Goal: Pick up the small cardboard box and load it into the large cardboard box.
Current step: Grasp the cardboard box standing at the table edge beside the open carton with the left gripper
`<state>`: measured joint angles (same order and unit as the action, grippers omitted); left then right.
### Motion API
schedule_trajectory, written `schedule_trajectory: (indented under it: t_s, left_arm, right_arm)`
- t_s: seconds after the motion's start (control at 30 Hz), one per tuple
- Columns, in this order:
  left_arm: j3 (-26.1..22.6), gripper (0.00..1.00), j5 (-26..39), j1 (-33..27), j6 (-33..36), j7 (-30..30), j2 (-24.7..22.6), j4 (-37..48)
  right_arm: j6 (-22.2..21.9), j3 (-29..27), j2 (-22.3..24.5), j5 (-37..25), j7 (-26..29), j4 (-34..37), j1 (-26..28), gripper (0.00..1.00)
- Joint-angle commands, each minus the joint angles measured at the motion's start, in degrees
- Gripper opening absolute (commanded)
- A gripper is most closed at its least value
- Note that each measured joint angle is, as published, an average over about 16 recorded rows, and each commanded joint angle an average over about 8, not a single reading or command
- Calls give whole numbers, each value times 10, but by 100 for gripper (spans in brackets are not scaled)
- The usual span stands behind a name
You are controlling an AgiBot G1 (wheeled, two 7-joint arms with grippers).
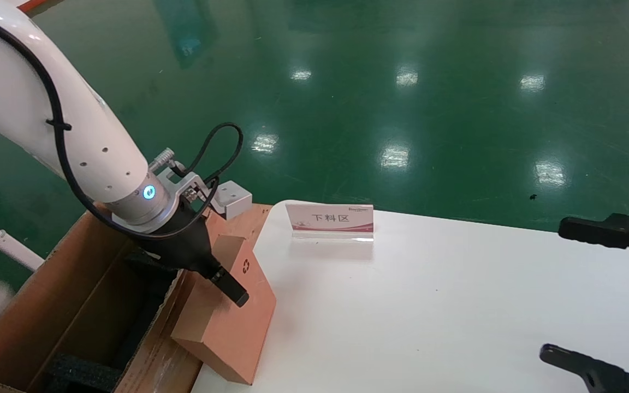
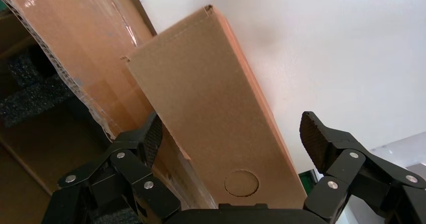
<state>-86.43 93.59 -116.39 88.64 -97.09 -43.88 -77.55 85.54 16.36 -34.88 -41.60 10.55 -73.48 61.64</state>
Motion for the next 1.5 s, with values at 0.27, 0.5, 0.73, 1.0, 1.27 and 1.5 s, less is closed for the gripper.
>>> schedule_trajectory:
  t_s: [0.27, 0.5, 0.73, 1.0, 1.27, 1.5]
  left_arm:
    - [2, 17, 1, 1, 0, 1, 0, 0]
    - [4, 0, 3, 2, 1, 2, 0, 0]
    - [6, 0, 5, 2, 2, 3, -1, 0]
    - [6, 0, 5, 2, 2, 3, -1, 0]
    - [7, 0, 6, 2, 2, 3, -1, 1]
    - [7, 0, 5, 2, 1, 6, -2, 5]
  right_arm:
    - [0, 0, 0, 0, 0, 0, 0, 45]
    - [0, 0, 0, 0, 0, 0, 0, 0]
    - [0, 0, 0, 0, 0, 0, 0, 0]
    - [0, 0, 0, 0, 0, 0, 0, 0]
    - [0, 0, 0, 0, 0, 0, 0, 0]
    - [0, 0, 0, 0, 0, 0, 0, 0]
